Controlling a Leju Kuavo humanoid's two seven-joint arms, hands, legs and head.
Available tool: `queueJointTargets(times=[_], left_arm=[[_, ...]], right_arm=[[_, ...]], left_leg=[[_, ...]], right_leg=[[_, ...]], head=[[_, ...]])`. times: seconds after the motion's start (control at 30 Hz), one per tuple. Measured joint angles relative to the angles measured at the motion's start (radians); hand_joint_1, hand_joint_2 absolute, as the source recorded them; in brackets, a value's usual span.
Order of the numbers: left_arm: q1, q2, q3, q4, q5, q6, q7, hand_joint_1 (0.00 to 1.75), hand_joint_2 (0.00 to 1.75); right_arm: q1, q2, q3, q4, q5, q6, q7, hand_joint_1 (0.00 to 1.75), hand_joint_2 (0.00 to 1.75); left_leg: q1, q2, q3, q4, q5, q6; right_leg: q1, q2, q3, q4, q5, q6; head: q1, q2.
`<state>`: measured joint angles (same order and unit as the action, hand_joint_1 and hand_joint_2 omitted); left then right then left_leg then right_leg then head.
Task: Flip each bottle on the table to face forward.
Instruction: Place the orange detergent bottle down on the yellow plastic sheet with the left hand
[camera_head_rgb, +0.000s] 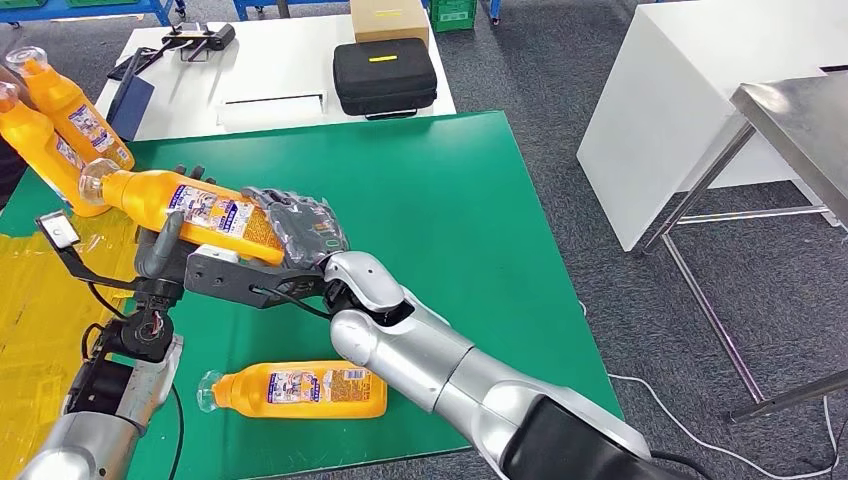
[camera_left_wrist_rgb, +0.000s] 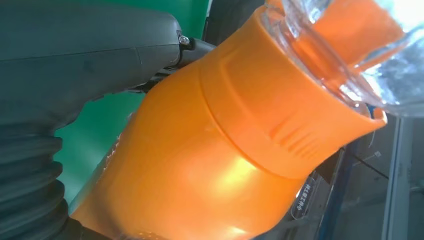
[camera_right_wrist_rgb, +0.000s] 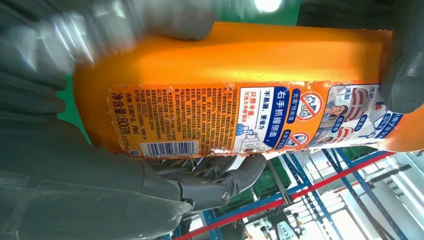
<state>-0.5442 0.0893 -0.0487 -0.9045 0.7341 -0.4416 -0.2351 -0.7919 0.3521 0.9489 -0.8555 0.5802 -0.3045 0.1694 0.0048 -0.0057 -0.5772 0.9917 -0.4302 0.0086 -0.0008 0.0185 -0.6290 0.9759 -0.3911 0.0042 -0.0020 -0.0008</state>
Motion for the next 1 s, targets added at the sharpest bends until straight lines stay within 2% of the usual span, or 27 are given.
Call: queueJointTargets(times=[0.3, 0.33, 0.43, 0.47, 0.57, 0.7, 1.0], left_arm=[[0.022, 0.000, 0.011, -0.015, 0.022, 0.000, 0.005, 1.75, 1.75], [0.026, 0.000, 0.012, -0.020, 0.024, 0.002, 0.006, 1.75, 1.75], [0.038, -0.001, 0.015, -0.038, 0.025, 0.010, 0.010, 1.75, 1.75], [0.041, -0.001, 0.017, -0.043, 0.025, 0.013, 0.010, 1.75, 1.75], [0.050, -0.001, 0.027, -0.060, 0.023, 0.025, 0.009, 1.75, 1.75], [0.063, 0.000, 0.059, -0.086, 0.006, 0.044, -0.002, 1.75, 1.75], [0.088, 0.025, 0.165, -0.153, -0.121, 0.128, -0.081, 1.75, 1.75]], right_arm=[[0.001, 0.000, 0.005, 0.007, 0.003, 0.006, 0.000, 1.75, 1.75], [0.001, 0.000, 0.005, 0.008, 0.005, 0.007, 0.001, 1.41, 1.75], [0.001, 0.000, 0.005, 0.016, 0.015, 0.009, 0.001, 0.10, 1.75], [0.001, 0.000, 0.004, 0.020, 0.018, 0.010, 0.000, 0.00, 1.31], [0.003, -0.001, -0.006, 0.035, 0.022, 0.019, -0.015, 0.00, 0.00], [0.011, -0.004, -0.066, 0.047, 0.038, 0.034, -0.046, 0.00, 0.00], [0.060, -0.052, -0.306, -0.028, 0.044, 0.048, -0.097, 0.00, 0.00]], left_leg=[[0.000, 0.000, 0.000, 0.000, 0.000, 0.000], [0.000, 0.000, 0.000, 0.000, 0.000, 0.000], [0.000, 0.000, 0.000, 0.000, 0.000, 0.000], [0.000, 0.000, 0.000, 0.000, 0.000, 0.000], [0.000, 0.000, 0.000, 0.000, 0.000, 0.000], [0.000, 0.000, 0.000, 0.000, 0.000, 0.000], [0.000, 0.000, 0.000, 0.000, 0.000, 0.000]], right_leg=[[0.000, 0.000, 0.000, 0.000, 0.000, 0.000], [0.000, 0.000, 0.000, 0.000, 0.000, 0.000], [0.000, 0.000, 0.000, 0.000, 0.000, 0.000], [0.000, 0.000, 0.000, 0.000, 0.000, 0.000], [0.000, 0.000, 0.000, 0.000, 0.000, 0.000], [0.000, 0.000, 0.000, 0.000, 0.000, 0.000], [0.000, 0.000, 0.000, 0.000, 0.000, 0.000]], head=[[0.000, 0.000], [0.000, 0.000], [0.000, 0.000], [0.000, 0.000], [0.000, 0.000], [0.000, 0.000], [0.000, 0.000]])
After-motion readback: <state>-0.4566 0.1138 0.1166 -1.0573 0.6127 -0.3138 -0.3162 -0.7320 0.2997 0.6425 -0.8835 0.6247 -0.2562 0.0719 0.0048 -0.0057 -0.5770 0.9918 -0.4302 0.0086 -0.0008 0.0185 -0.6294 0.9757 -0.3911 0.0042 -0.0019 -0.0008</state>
